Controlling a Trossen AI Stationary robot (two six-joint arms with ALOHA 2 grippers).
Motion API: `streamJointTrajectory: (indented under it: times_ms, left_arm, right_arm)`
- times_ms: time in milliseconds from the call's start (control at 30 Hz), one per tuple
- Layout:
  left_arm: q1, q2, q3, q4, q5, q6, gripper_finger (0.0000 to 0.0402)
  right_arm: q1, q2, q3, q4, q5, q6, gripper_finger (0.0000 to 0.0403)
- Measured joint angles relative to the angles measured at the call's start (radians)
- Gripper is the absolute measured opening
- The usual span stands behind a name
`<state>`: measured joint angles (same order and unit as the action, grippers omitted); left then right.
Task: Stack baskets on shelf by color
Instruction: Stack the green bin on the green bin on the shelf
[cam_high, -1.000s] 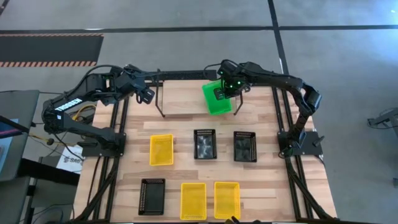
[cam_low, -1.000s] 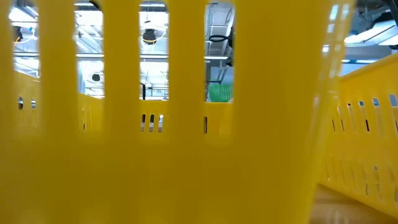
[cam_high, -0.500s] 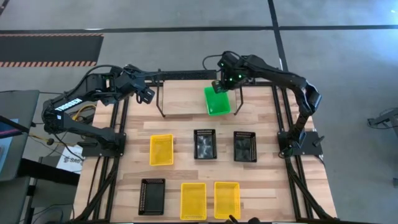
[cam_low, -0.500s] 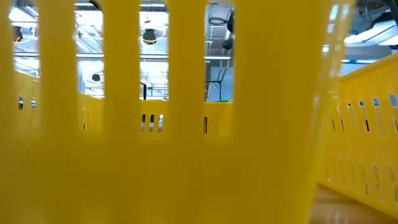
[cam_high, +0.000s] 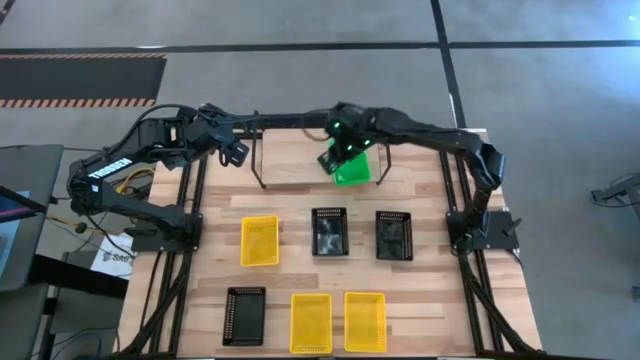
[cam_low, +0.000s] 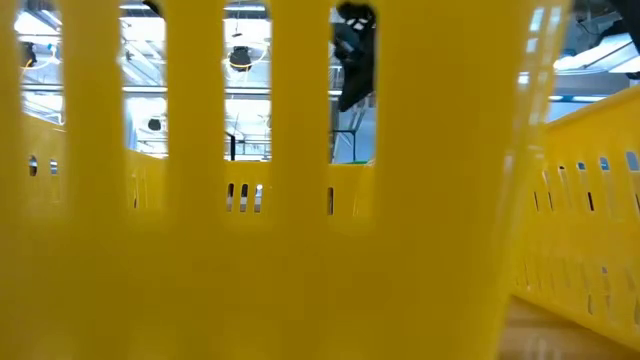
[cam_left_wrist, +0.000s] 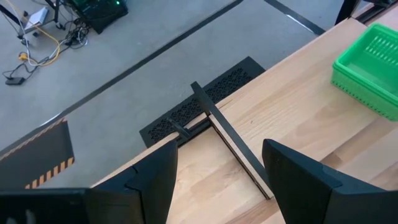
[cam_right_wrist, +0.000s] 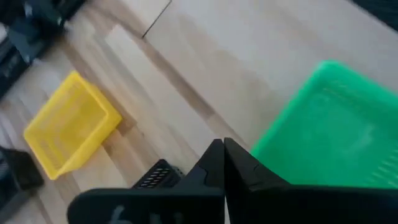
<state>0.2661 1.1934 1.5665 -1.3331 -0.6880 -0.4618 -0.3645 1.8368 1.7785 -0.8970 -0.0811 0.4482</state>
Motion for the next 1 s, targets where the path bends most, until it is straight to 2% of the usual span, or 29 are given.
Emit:
streamJointTrajectory:
  times_ms: [167,433,1000]
  left_arm:
    - [0.000,0.000,0.000,0.000,0.002,-0.013,0.0224]
    - [0.000,0.000,0.000,0.000,0.011,-0.015,0.0224]
    - [0.000,0.000,0.000,-0.001,0.027,-0.037,0.0224]
  right_arm:
    - [0.031,0.087,0.002,0.013,-0.001,-0.006,0.0005]
    - [0.009,0.173,0.001,0.004,0.000,-0.039,0.0003]
    - [-0.143,0.178,0.001,-0.006,0.031,-0.185,0.0001]
